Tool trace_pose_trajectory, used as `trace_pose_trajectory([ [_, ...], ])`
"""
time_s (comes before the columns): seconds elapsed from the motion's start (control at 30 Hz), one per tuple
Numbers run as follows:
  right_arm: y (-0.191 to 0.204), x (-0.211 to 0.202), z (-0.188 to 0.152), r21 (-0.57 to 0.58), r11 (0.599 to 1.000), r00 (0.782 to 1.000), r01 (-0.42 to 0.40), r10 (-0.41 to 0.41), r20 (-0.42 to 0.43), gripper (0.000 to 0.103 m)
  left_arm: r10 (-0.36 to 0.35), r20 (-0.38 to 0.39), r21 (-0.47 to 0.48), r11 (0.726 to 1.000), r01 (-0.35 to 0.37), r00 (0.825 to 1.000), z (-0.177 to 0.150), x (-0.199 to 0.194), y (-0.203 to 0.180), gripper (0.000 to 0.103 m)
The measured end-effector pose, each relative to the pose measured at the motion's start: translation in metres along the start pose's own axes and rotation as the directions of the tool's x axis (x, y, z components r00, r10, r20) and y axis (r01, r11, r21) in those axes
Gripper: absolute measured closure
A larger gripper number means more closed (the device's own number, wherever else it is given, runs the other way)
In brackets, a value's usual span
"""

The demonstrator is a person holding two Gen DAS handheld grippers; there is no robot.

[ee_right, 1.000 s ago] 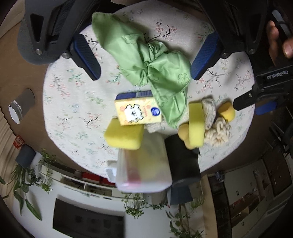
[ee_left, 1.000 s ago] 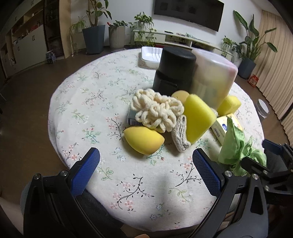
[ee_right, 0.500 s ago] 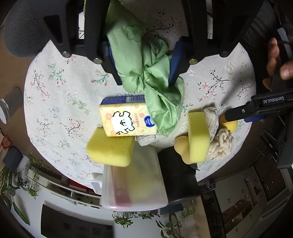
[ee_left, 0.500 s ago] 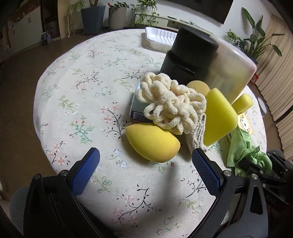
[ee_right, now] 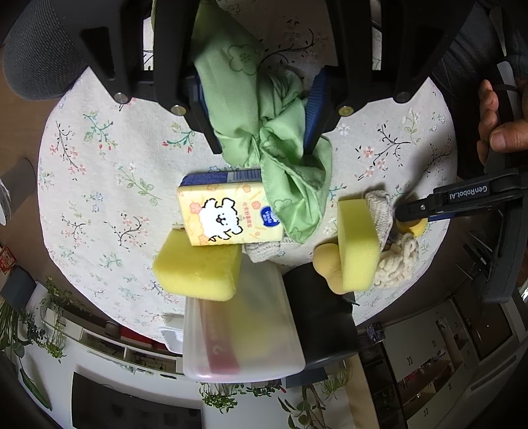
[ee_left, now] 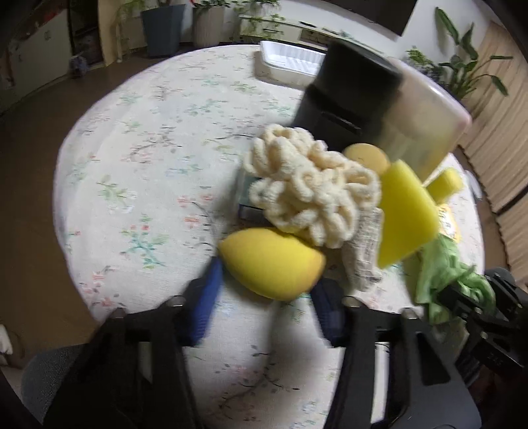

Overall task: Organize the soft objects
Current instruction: 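Grasp the green cloth with the right tool while the left tool grasps the yellow egg sponge, then carry the green cloth and yellow egg sponge to the white tray with both tools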

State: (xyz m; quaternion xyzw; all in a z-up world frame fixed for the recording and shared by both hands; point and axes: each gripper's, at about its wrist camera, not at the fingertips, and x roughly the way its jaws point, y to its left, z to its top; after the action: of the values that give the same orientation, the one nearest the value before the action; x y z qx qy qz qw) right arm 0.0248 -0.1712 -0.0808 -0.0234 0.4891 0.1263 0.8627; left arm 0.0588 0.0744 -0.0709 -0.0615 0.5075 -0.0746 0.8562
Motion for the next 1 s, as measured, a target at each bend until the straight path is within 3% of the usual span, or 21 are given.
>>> trace_pose_trajectory([
  [0.7, 0.004, -0.010, 0.000, -0.015, 1.000, 1.000, 0.001, 0.000, 0.014, 0.057, 0.023, 0.046, 0.067, 0.997, -0.026, 0.999, -0.016, -0.025, -0.011, 0.063],
  [1.0, 0.000, -0.033, -0.003, -0.017, 1.000, 1.000, -0.010, 0.010, 0.028, 0.058, -0.019, 0.083, 0.114, 0.993, 0.010, 0.996, -0.023, -0.052, -0.025, 0.063],
])
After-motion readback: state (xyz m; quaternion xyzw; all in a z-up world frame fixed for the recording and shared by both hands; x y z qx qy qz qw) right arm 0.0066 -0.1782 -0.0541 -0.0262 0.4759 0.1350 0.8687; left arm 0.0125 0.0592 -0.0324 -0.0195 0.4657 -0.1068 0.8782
